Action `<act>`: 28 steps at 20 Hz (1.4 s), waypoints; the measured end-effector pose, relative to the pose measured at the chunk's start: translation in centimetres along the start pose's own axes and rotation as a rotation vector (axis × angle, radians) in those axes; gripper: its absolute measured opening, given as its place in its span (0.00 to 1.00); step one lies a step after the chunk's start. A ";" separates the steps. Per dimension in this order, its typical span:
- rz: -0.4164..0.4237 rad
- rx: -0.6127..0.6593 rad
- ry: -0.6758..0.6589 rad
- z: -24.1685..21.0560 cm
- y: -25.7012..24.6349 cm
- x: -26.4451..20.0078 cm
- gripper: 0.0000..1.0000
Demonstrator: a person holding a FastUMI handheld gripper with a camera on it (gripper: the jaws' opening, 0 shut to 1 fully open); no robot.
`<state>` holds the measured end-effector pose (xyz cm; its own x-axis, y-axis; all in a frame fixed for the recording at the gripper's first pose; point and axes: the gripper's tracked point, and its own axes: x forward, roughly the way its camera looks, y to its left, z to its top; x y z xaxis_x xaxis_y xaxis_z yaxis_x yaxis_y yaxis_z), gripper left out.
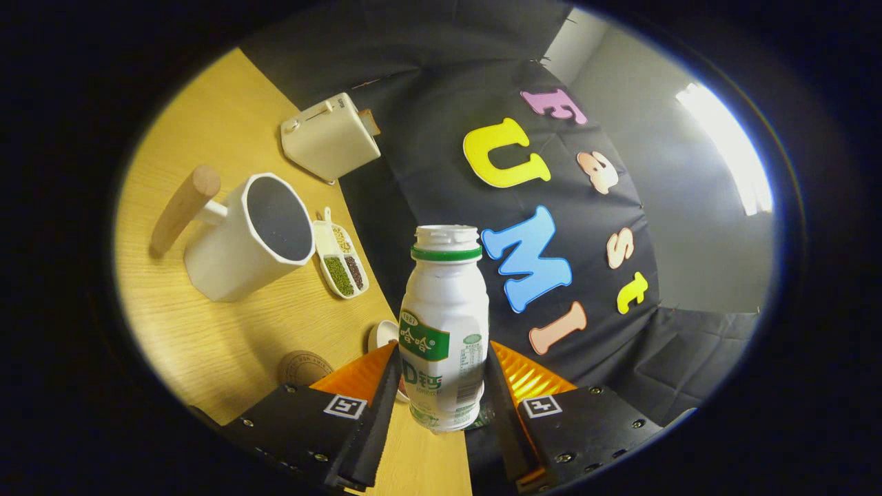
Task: Take the bottle from table, then pour the juice into the cup, finally place the bottle on the coaster
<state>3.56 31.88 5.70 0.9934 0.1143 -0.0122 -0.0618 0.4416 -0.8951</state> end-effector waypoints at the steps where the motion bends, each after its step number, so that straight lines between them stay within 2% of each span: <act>1: 0.000 -0.020 0.000 0.0 0.1 -0.1 0.67; 4: 0.003 -0.075 0.001 0.0 0.2 -0.1 0.67; 13: -0.060 -0.290 -0.036 0.6 0.2 -0.4 0.67; 28: -0.105 -0.472 -0.093 2.5 -0.4 -0.4 0.67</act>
<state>2.93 33.91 7.13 0.9777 0.1792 0.1093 0.1100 0.0058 -0.9939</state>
